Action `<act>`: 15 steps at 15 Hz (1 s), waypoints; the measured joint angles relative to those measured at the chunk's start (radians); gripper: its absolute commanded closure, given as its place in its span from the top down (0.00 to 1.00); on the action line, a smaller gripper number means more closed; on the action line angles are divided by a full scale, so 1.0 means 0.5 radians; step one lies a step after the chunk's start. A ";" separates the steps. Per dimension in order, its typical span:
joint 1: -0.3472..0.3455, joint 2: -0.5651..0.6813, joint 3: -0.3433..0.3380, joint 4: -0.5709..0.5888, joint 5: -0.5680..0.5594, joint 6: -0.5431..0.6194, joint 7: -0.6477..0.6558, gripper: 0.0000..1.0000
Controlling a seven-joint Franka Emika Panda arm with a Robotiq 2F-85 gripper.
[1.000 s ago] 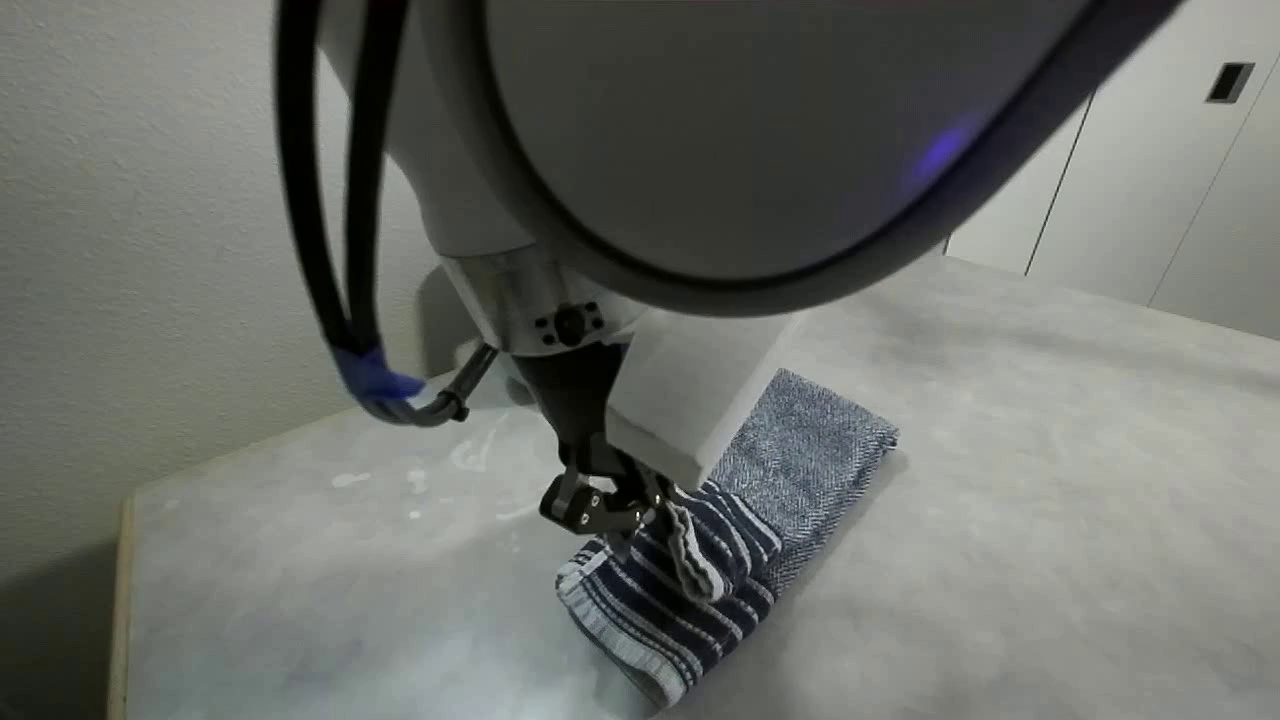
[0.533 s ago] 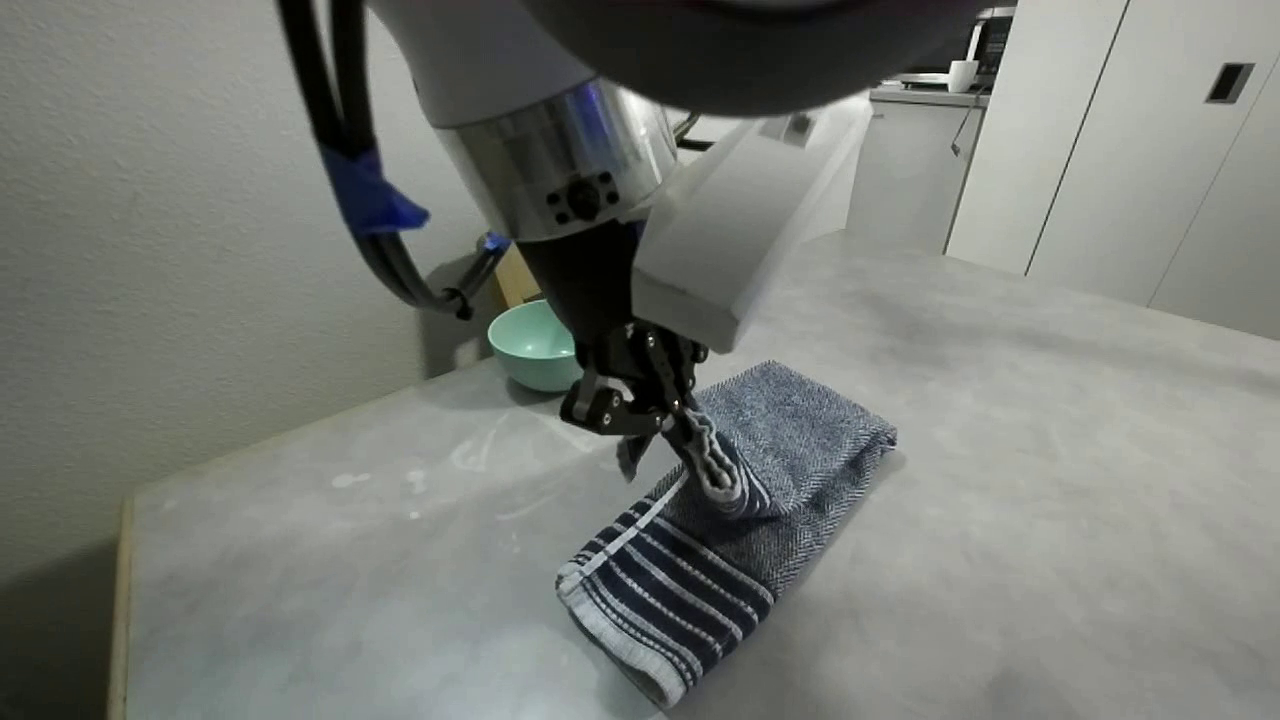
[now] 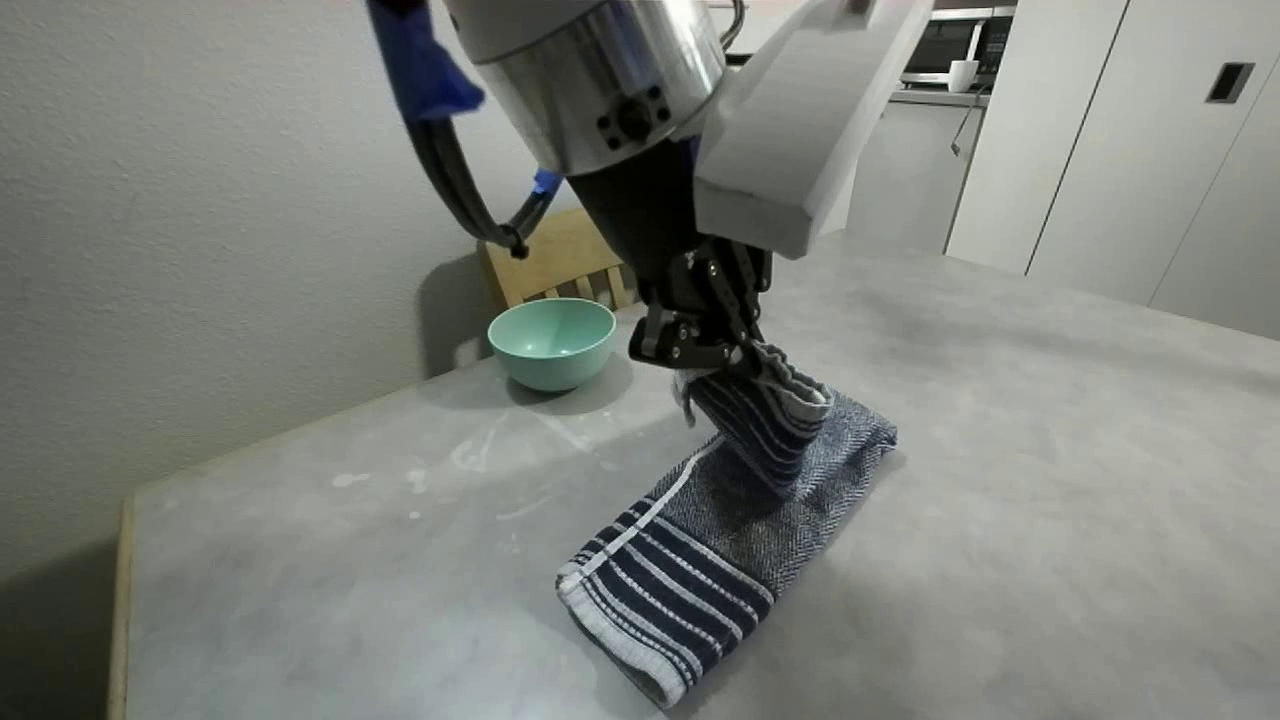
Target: Partially unfold the towel on the table
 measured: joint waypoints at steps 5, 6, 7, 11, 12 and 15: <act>-0.016 -0.007 0.000 -0.007 -0.011 -0.053 -0.009 0.06; -0.016 -0.009 0.000 -0.007 -0.011 -0.054 -0.009 0.06; -0.016 -0.009 0.000 -0.008 -0.011 -0.054 -0.009 0.06; -0.016 -0.010 0.000 -0.008 -0.011 -0.055 -0.009 0.02; -0.014 -0.006 0.001 -0.006 -0.011 -0.055 -0.009 0.02; 0.003 0.024 0.001 0.000 -0.049 -0.065 0.021 0.02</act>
